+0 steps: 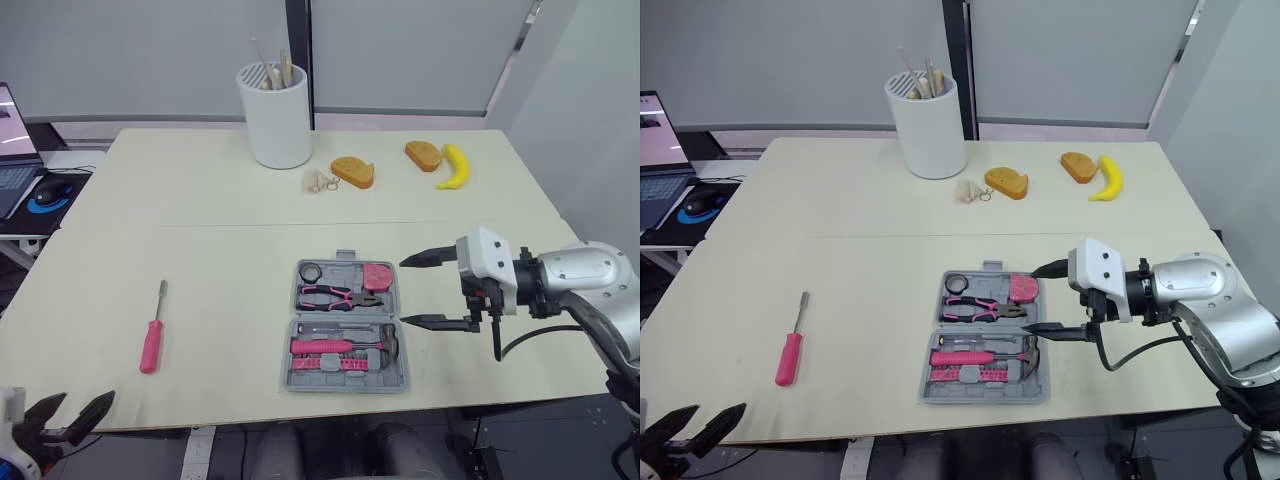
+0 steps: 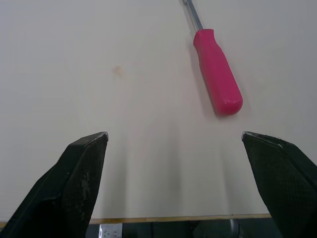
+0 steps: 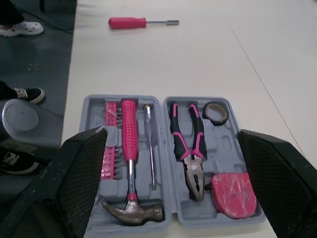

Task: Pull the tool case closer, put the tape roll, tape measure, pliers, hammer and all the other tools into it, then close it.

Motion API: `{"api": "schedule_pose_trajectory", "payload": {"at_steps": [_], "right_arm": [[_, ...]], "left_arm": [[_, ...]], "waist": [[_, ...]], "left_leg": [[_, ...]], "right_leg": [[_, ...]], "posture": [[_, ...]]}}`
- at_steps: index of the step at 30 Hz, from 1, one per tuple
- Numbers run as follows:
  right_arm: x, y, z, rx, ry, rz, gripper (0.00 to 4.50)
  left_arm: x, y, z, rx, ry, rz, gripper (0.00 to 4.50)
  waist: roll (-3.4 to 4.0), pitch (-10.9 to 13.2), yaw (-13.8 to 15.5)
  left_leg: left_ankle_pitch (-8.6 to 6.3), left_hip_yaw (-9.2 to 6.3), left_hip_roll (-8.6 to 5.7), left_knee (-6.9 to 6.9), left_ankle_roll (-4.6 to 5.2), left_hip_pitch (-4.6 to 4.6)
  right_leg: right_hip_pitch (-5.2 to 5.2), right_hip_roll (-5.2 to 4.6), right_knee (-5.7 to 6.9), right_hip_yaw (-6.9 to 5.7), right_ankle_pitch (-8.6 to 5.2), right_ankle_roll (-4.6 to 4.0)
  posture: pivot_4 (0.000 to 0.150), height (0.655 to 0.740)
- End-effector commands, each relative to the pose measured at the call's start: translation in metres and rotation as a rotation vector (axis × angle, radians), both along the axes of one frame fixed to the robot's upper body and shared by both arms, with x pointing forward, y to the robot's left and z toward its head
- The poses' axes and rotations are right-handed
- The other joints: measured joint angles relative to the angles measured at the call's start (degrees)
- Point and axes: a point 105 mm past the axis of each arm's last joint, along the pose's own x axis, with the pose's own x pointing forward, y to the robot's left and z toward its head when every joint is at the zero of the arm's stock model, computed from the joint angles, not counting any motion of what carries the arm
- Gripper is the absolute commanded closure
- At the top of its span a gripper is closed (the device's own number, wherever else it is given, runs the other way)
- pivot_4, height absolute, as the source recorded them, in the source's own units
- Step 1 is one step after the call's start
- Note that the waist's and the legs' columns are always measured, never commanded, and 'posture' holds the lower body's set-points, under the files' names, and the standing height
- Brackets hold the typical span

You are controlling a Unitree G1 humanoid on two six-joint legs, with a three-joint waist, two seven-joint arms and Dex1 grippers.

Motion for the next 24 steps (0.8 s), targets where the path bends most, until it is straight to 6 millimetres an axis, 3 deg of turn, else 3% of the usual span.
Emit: {"api": "schedule_pose_trajectory", "payload": {"at_steps": [1,12,24], "right_arm": [[-0.001,0.007,0.006,0.012,-0.028,0.043,0.08],[0.000,0.014,0.000,0.000,-0.052,0.077,0.08],[-0.002,0.020,-0.003,-0.004,-0.051,0.088,0.08]], "left_arm": [[0.009,-0.007,0.012,0.003,-0.056,0.001,0.00],[0.061,-0.023,0.010,-0.011,-0.207,0.131,0.00],[0.107,-0.032,-0.019,0.087,-0.130,0.123,0.00]], "waist": [[-0.01,0.0,0.1],[-0.01,0.0,0.1],[-0.01,0.0,0.1]], "left_leg": [[0.00,-0.04,0.00,0.01,0.00,0.00],[0.01,-0.03,-0.03,0.06,0.00,0.01],[0.00,-0.05,-0.05,0.07,0.00,0.00]], "right_leg": [[0.00,0.00,0.01,-0.04,0.00,0.00],[0.06,0.03,0.05,-0.04,0.03,0.03],[0.09,0.07,0.05,-0.01,0.07,0.09]], "posture": [[0.150,0.7303],[0.150,0.7303],[0.150,0.7303]]}}
